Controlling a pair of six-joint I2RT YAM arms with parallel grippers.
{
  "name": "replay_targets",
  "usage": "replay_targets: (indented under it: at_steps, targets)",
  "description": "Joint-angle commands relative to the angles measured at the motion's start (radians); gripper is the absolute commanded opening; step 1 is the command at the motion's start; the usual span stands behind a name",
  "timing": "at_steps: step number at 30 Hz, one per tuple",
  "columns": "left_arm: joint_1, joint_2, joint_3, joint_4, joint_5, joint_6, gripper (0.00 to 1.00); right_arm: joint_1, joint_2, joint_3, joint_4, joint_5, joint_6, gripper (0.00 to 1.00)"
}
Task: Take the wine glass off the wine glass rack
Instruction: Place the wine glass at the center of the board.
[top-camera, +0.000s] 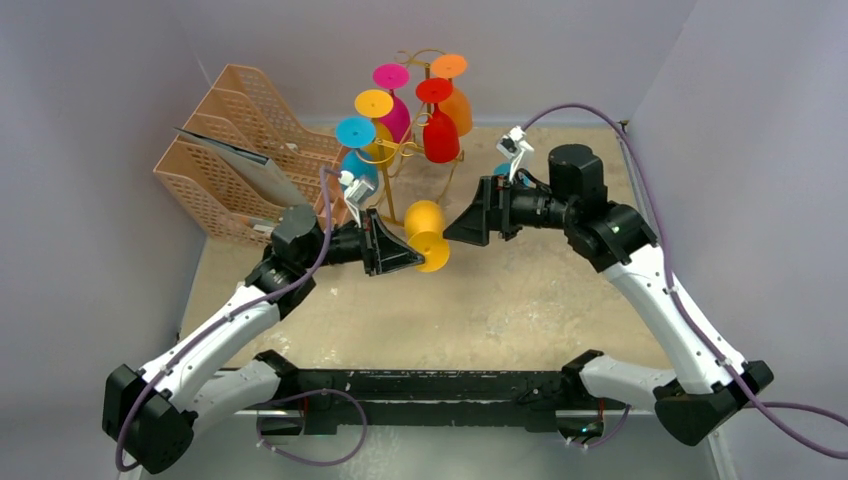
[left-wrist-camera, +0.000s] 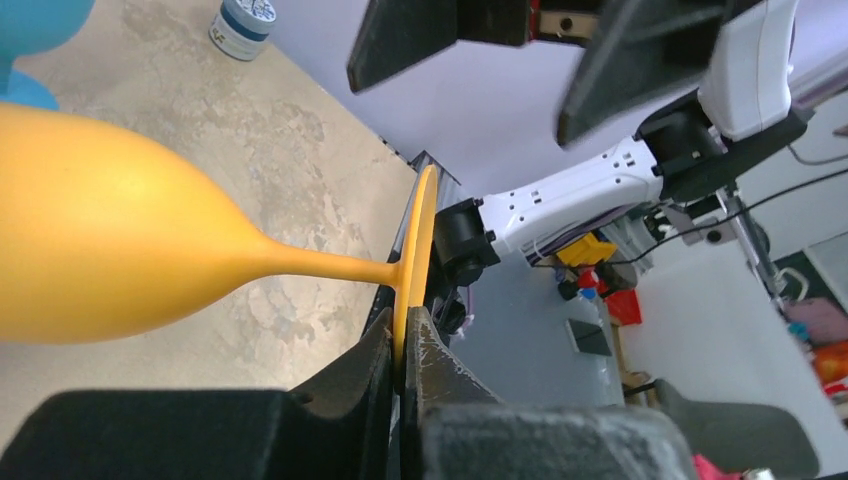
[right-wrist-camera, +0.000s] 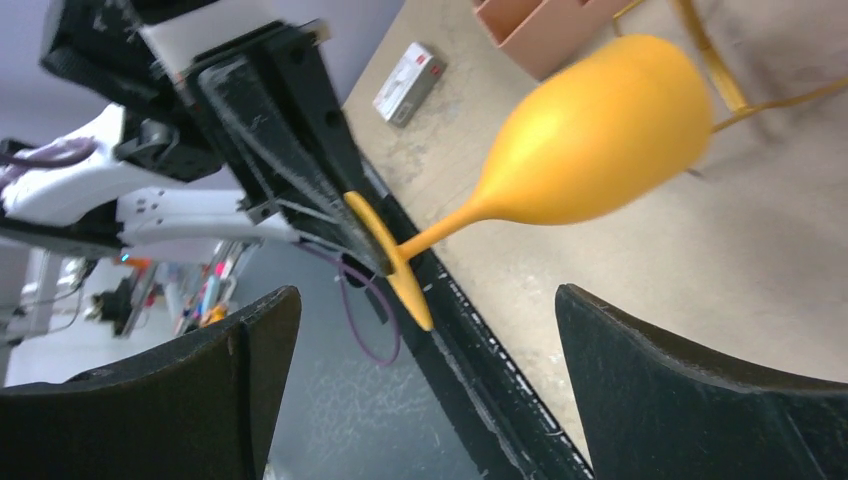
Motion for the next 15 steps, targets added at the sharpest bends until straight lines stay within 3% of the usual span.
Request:
replay_targets:
  at_steps: [1, 6, 9, 12, 15]
  targets:
    - [-0.005, -0.071, 0.005, -0.006, 0.055, 0.175, 0.00, 0.004, -0.037, 0.045, -0.092, 0.240, -0.018, 0.99]
    - [-0.004, -0.135, -0.053, 0.034, 0.130, 0.275, 0.00, 0.003, -0.053, 0.032, -0.142, 0.488, 0.012, 0.99]
    - [-0.005, -0.145, -0.065, 0.024, 0.231, 0.354, 0.00, -0.021, 0.024, 0.056, -0.240, 0.536, 0.016, 0.97]
    - [-0.003, -0.148, -0.066, -0.026, 0.283, 0.419, 0.00, -0.140, 0.106, 0.047, -0.250, 0.312, 0.084, 0.95]
    - [-0.003, -0.166, -0.121, 0.091, 0.335, 0.392, 0.00, -0.217, 0.123, -0.080, -0.024, 0.032, 0.221, 0.95]
